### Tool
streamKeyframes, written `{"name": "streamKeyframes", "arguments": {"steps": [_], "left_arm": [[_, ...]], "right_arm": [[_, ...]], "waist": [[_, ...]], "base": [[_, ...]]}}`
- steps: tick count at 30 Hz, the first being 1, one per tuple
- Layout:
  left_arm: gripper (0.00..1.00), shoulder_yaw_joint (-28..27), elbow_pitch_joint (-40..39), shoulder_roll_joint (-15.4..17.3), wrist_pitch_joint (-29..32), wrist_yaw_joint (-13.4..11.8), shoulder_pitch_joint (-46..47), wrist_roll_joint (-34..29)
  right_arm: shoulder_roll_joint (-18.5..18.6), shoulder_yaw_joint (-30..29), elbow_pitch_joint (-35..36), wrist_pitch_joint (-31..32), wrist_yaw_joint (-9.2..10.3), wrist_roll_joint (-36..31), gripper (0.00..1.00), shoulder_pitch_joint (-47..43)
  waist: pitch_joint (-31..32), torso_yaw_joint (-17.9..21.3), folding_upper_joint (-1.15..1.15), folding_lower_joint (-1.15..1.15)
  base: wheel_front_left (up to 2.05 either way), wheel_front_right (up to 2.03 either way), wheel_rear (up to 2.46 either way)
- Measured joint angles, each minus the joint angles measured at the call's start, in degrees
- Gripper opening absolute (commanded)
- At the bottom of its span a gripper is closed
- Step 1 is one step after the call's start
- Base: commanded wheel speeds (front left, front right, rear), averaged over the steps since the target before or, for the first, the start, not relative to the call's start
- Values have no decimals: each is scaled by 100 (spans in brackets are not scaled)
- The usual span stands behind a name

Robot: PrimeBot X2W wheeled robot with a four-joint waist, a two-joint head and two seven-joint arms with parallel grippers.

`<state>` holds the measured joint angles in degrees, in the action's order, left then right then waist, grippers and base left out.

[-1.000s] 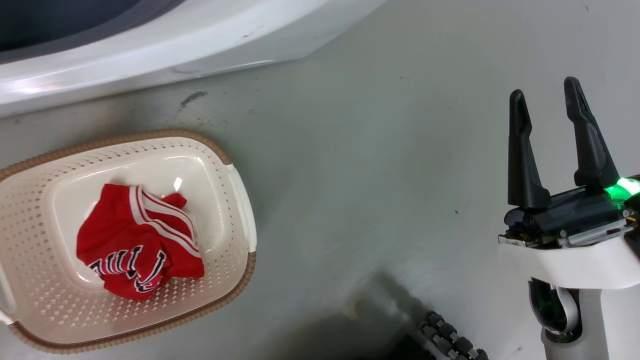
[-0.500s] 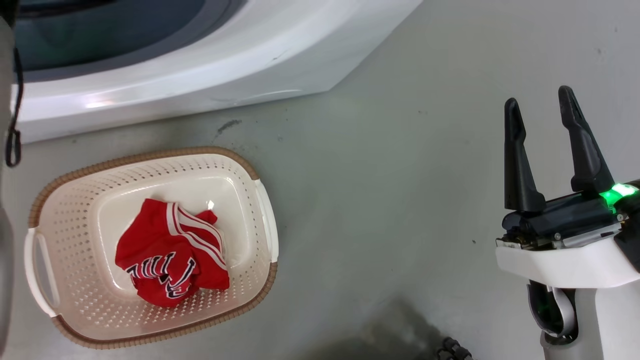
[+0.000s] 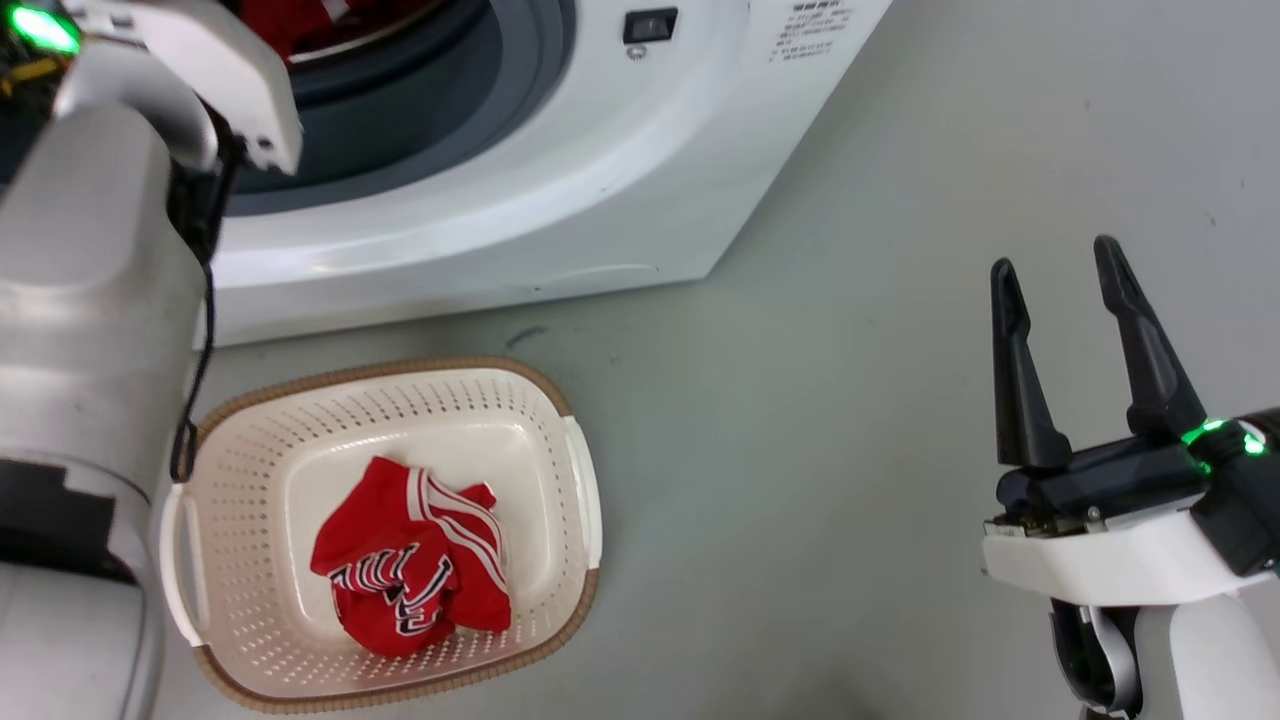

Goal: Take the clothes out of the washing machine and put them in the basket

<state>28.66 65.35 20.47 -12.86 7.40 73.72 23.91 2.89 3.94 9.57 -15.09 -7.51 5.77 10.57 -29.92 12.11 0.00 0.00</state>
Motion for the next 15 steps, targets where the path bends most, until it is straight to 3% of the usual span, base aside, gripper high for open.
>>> {"name": "streamKeyframes", "arguments": {"steps": [7, 15], "left_arm": [[0, -122, -676, 15, -204, -37, -859, 129], [0, -337, -2403, 104, -213, -314, -1980, -55]], "right_arm": [[0, -30, -53, 0, 0, -96, 100, -326], [0, -30, -146, 0, 0, -226, 100, -666]], "waist": [[553, -185, 0, 0], [1097, -445, 0, -1]], "base": [[0, 0, 0], [0, 0, 0]]}}
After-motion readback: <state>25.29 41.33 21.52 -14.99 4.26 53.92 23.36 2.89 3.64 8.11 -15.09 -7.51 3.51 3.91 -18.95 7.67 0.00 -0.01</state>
